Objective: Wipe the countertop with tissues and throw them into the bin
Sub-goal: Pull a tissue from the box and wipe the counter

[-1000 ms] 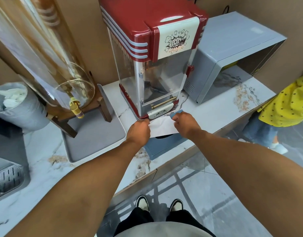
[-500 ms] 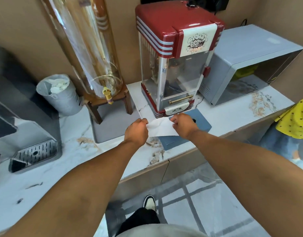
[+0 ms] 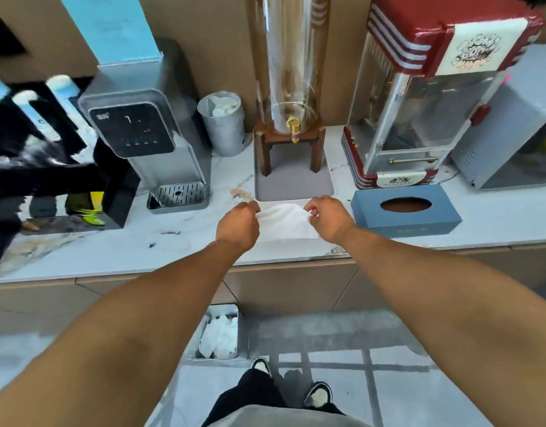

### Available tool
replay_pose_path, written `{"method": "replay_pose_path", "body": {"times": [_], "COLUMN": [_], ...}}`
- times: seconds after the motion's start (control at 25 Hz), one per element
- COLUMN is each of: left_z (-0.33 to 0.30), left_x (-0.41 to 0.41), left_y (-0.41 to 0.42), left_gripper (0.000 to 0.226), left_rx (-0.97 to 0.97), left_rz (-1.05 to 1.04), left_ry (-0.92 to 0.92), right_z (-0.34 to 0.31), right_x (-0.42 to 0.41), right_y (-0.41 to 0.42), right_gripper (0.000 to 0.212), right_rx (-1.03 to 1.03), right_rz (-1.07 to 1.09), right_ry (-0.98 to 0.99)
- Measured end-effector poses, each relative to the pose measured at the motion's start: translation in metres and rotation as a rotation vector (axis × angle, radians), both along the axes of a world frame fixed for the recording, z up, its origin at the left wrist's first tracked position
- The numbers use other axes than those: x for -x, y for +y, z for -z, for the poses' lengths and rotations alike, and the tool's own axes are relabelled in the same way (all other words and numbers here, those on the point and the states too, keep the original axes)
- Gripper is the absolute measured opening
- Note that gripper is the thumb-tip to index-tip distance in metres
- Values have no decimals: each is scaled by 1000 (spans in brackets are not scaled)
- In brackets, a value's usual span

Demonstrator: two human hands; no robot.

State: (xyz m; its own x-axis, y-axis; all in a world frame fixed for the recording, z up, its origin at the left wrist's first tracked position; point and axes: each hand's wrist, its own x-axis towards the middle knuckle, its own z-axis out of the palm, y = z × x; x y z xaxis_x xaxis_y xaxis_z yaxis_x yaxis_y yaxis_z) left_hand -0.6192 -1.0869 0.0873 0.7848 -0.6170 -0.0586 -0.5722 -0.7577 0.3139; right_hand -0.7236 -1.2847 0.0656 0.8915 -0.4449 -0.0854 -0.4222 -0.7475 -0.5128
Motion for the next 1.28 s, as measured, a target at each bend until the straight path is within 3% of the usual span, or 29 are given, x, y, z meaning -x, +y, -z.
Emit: {"method": "replay_pose_path", "body": {"times": [0.32, 0.64, 1.0, 1.28], "left_z": [7, 37, 67, 98], "left_x": [-71, -184, -247, -269], "left_y": [106, 209, 236, 238], "left_gripper": [36, 26, 27, 24], "left_rx": [34, 120, 136, 80], "left_rz": [-150, -143, -115, -156], "left_ry": [45, 174, 239, 219], "right_z": [10, 25, 55, 89], "right_x": [-86, -185, -235, -263], "right_y": [98, 198, 235, 241], "right_gripper": [25, 25, 24, 24], "right_rx": [-27, -110, -103, -194], "right_rz": [-95, 21, 56, 1], "right_ry": [-13, -53, 8, -51]}}
